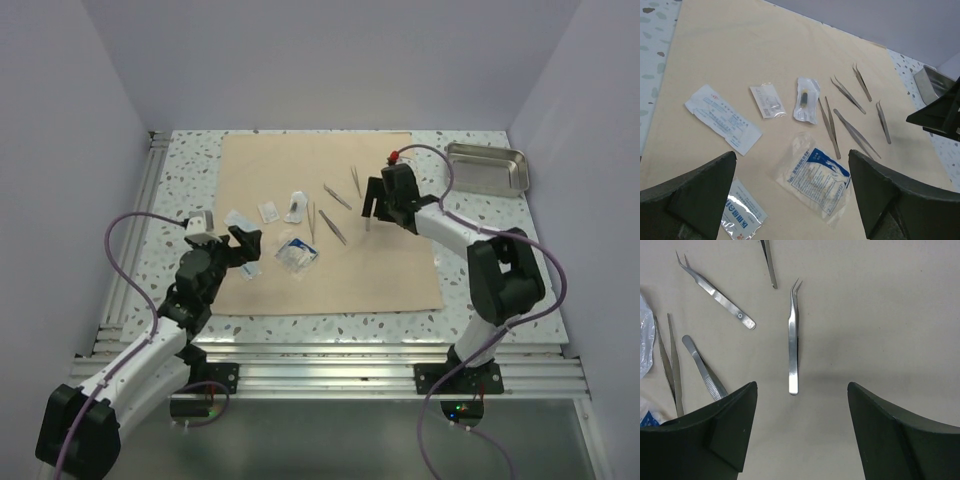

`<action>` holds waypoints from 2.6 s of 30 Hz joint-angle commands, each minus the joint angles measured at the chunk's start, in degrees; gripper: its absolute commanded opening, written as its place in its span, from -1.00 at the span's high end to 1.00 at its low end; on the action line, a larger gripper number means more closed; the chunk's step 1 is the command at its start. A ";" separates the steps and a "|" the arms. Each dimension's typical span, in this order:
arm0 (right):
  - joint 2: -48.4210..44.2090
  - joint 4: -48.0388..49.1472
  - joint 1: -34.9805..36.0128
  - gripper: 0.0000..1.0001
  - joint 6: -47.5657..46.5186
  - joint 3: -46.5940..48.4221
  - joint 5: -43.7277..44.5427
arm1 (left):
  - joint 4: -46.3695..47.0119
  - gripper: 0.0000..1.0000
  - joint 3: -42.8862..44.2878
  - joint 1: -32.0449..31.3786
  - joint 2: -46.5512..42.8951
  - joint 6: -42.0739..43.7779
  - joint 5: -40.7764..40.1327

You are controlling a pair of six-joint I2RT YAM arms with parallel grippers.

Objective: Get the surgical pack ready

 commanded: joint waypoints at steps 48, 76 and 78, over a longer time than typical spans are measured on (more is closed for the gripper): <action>19.67 -19.26 -0.85 1.00 -4.47 31.66 8.57 | 6.47 -0.93 -1.99 -0.32 1.28 2.24 3.77; 17.10 -9.42 -27.13 1.00 57.67 28.22 17.62 | 7.08 -0.93 -2.52 -0.32 0.84 2.42 4.92; 18.95 -9.68 -27.84 1.00 59.96 29.97 17.53 | 7.17 -0.93 -2.52 -0.32 1.01 2.42 5.00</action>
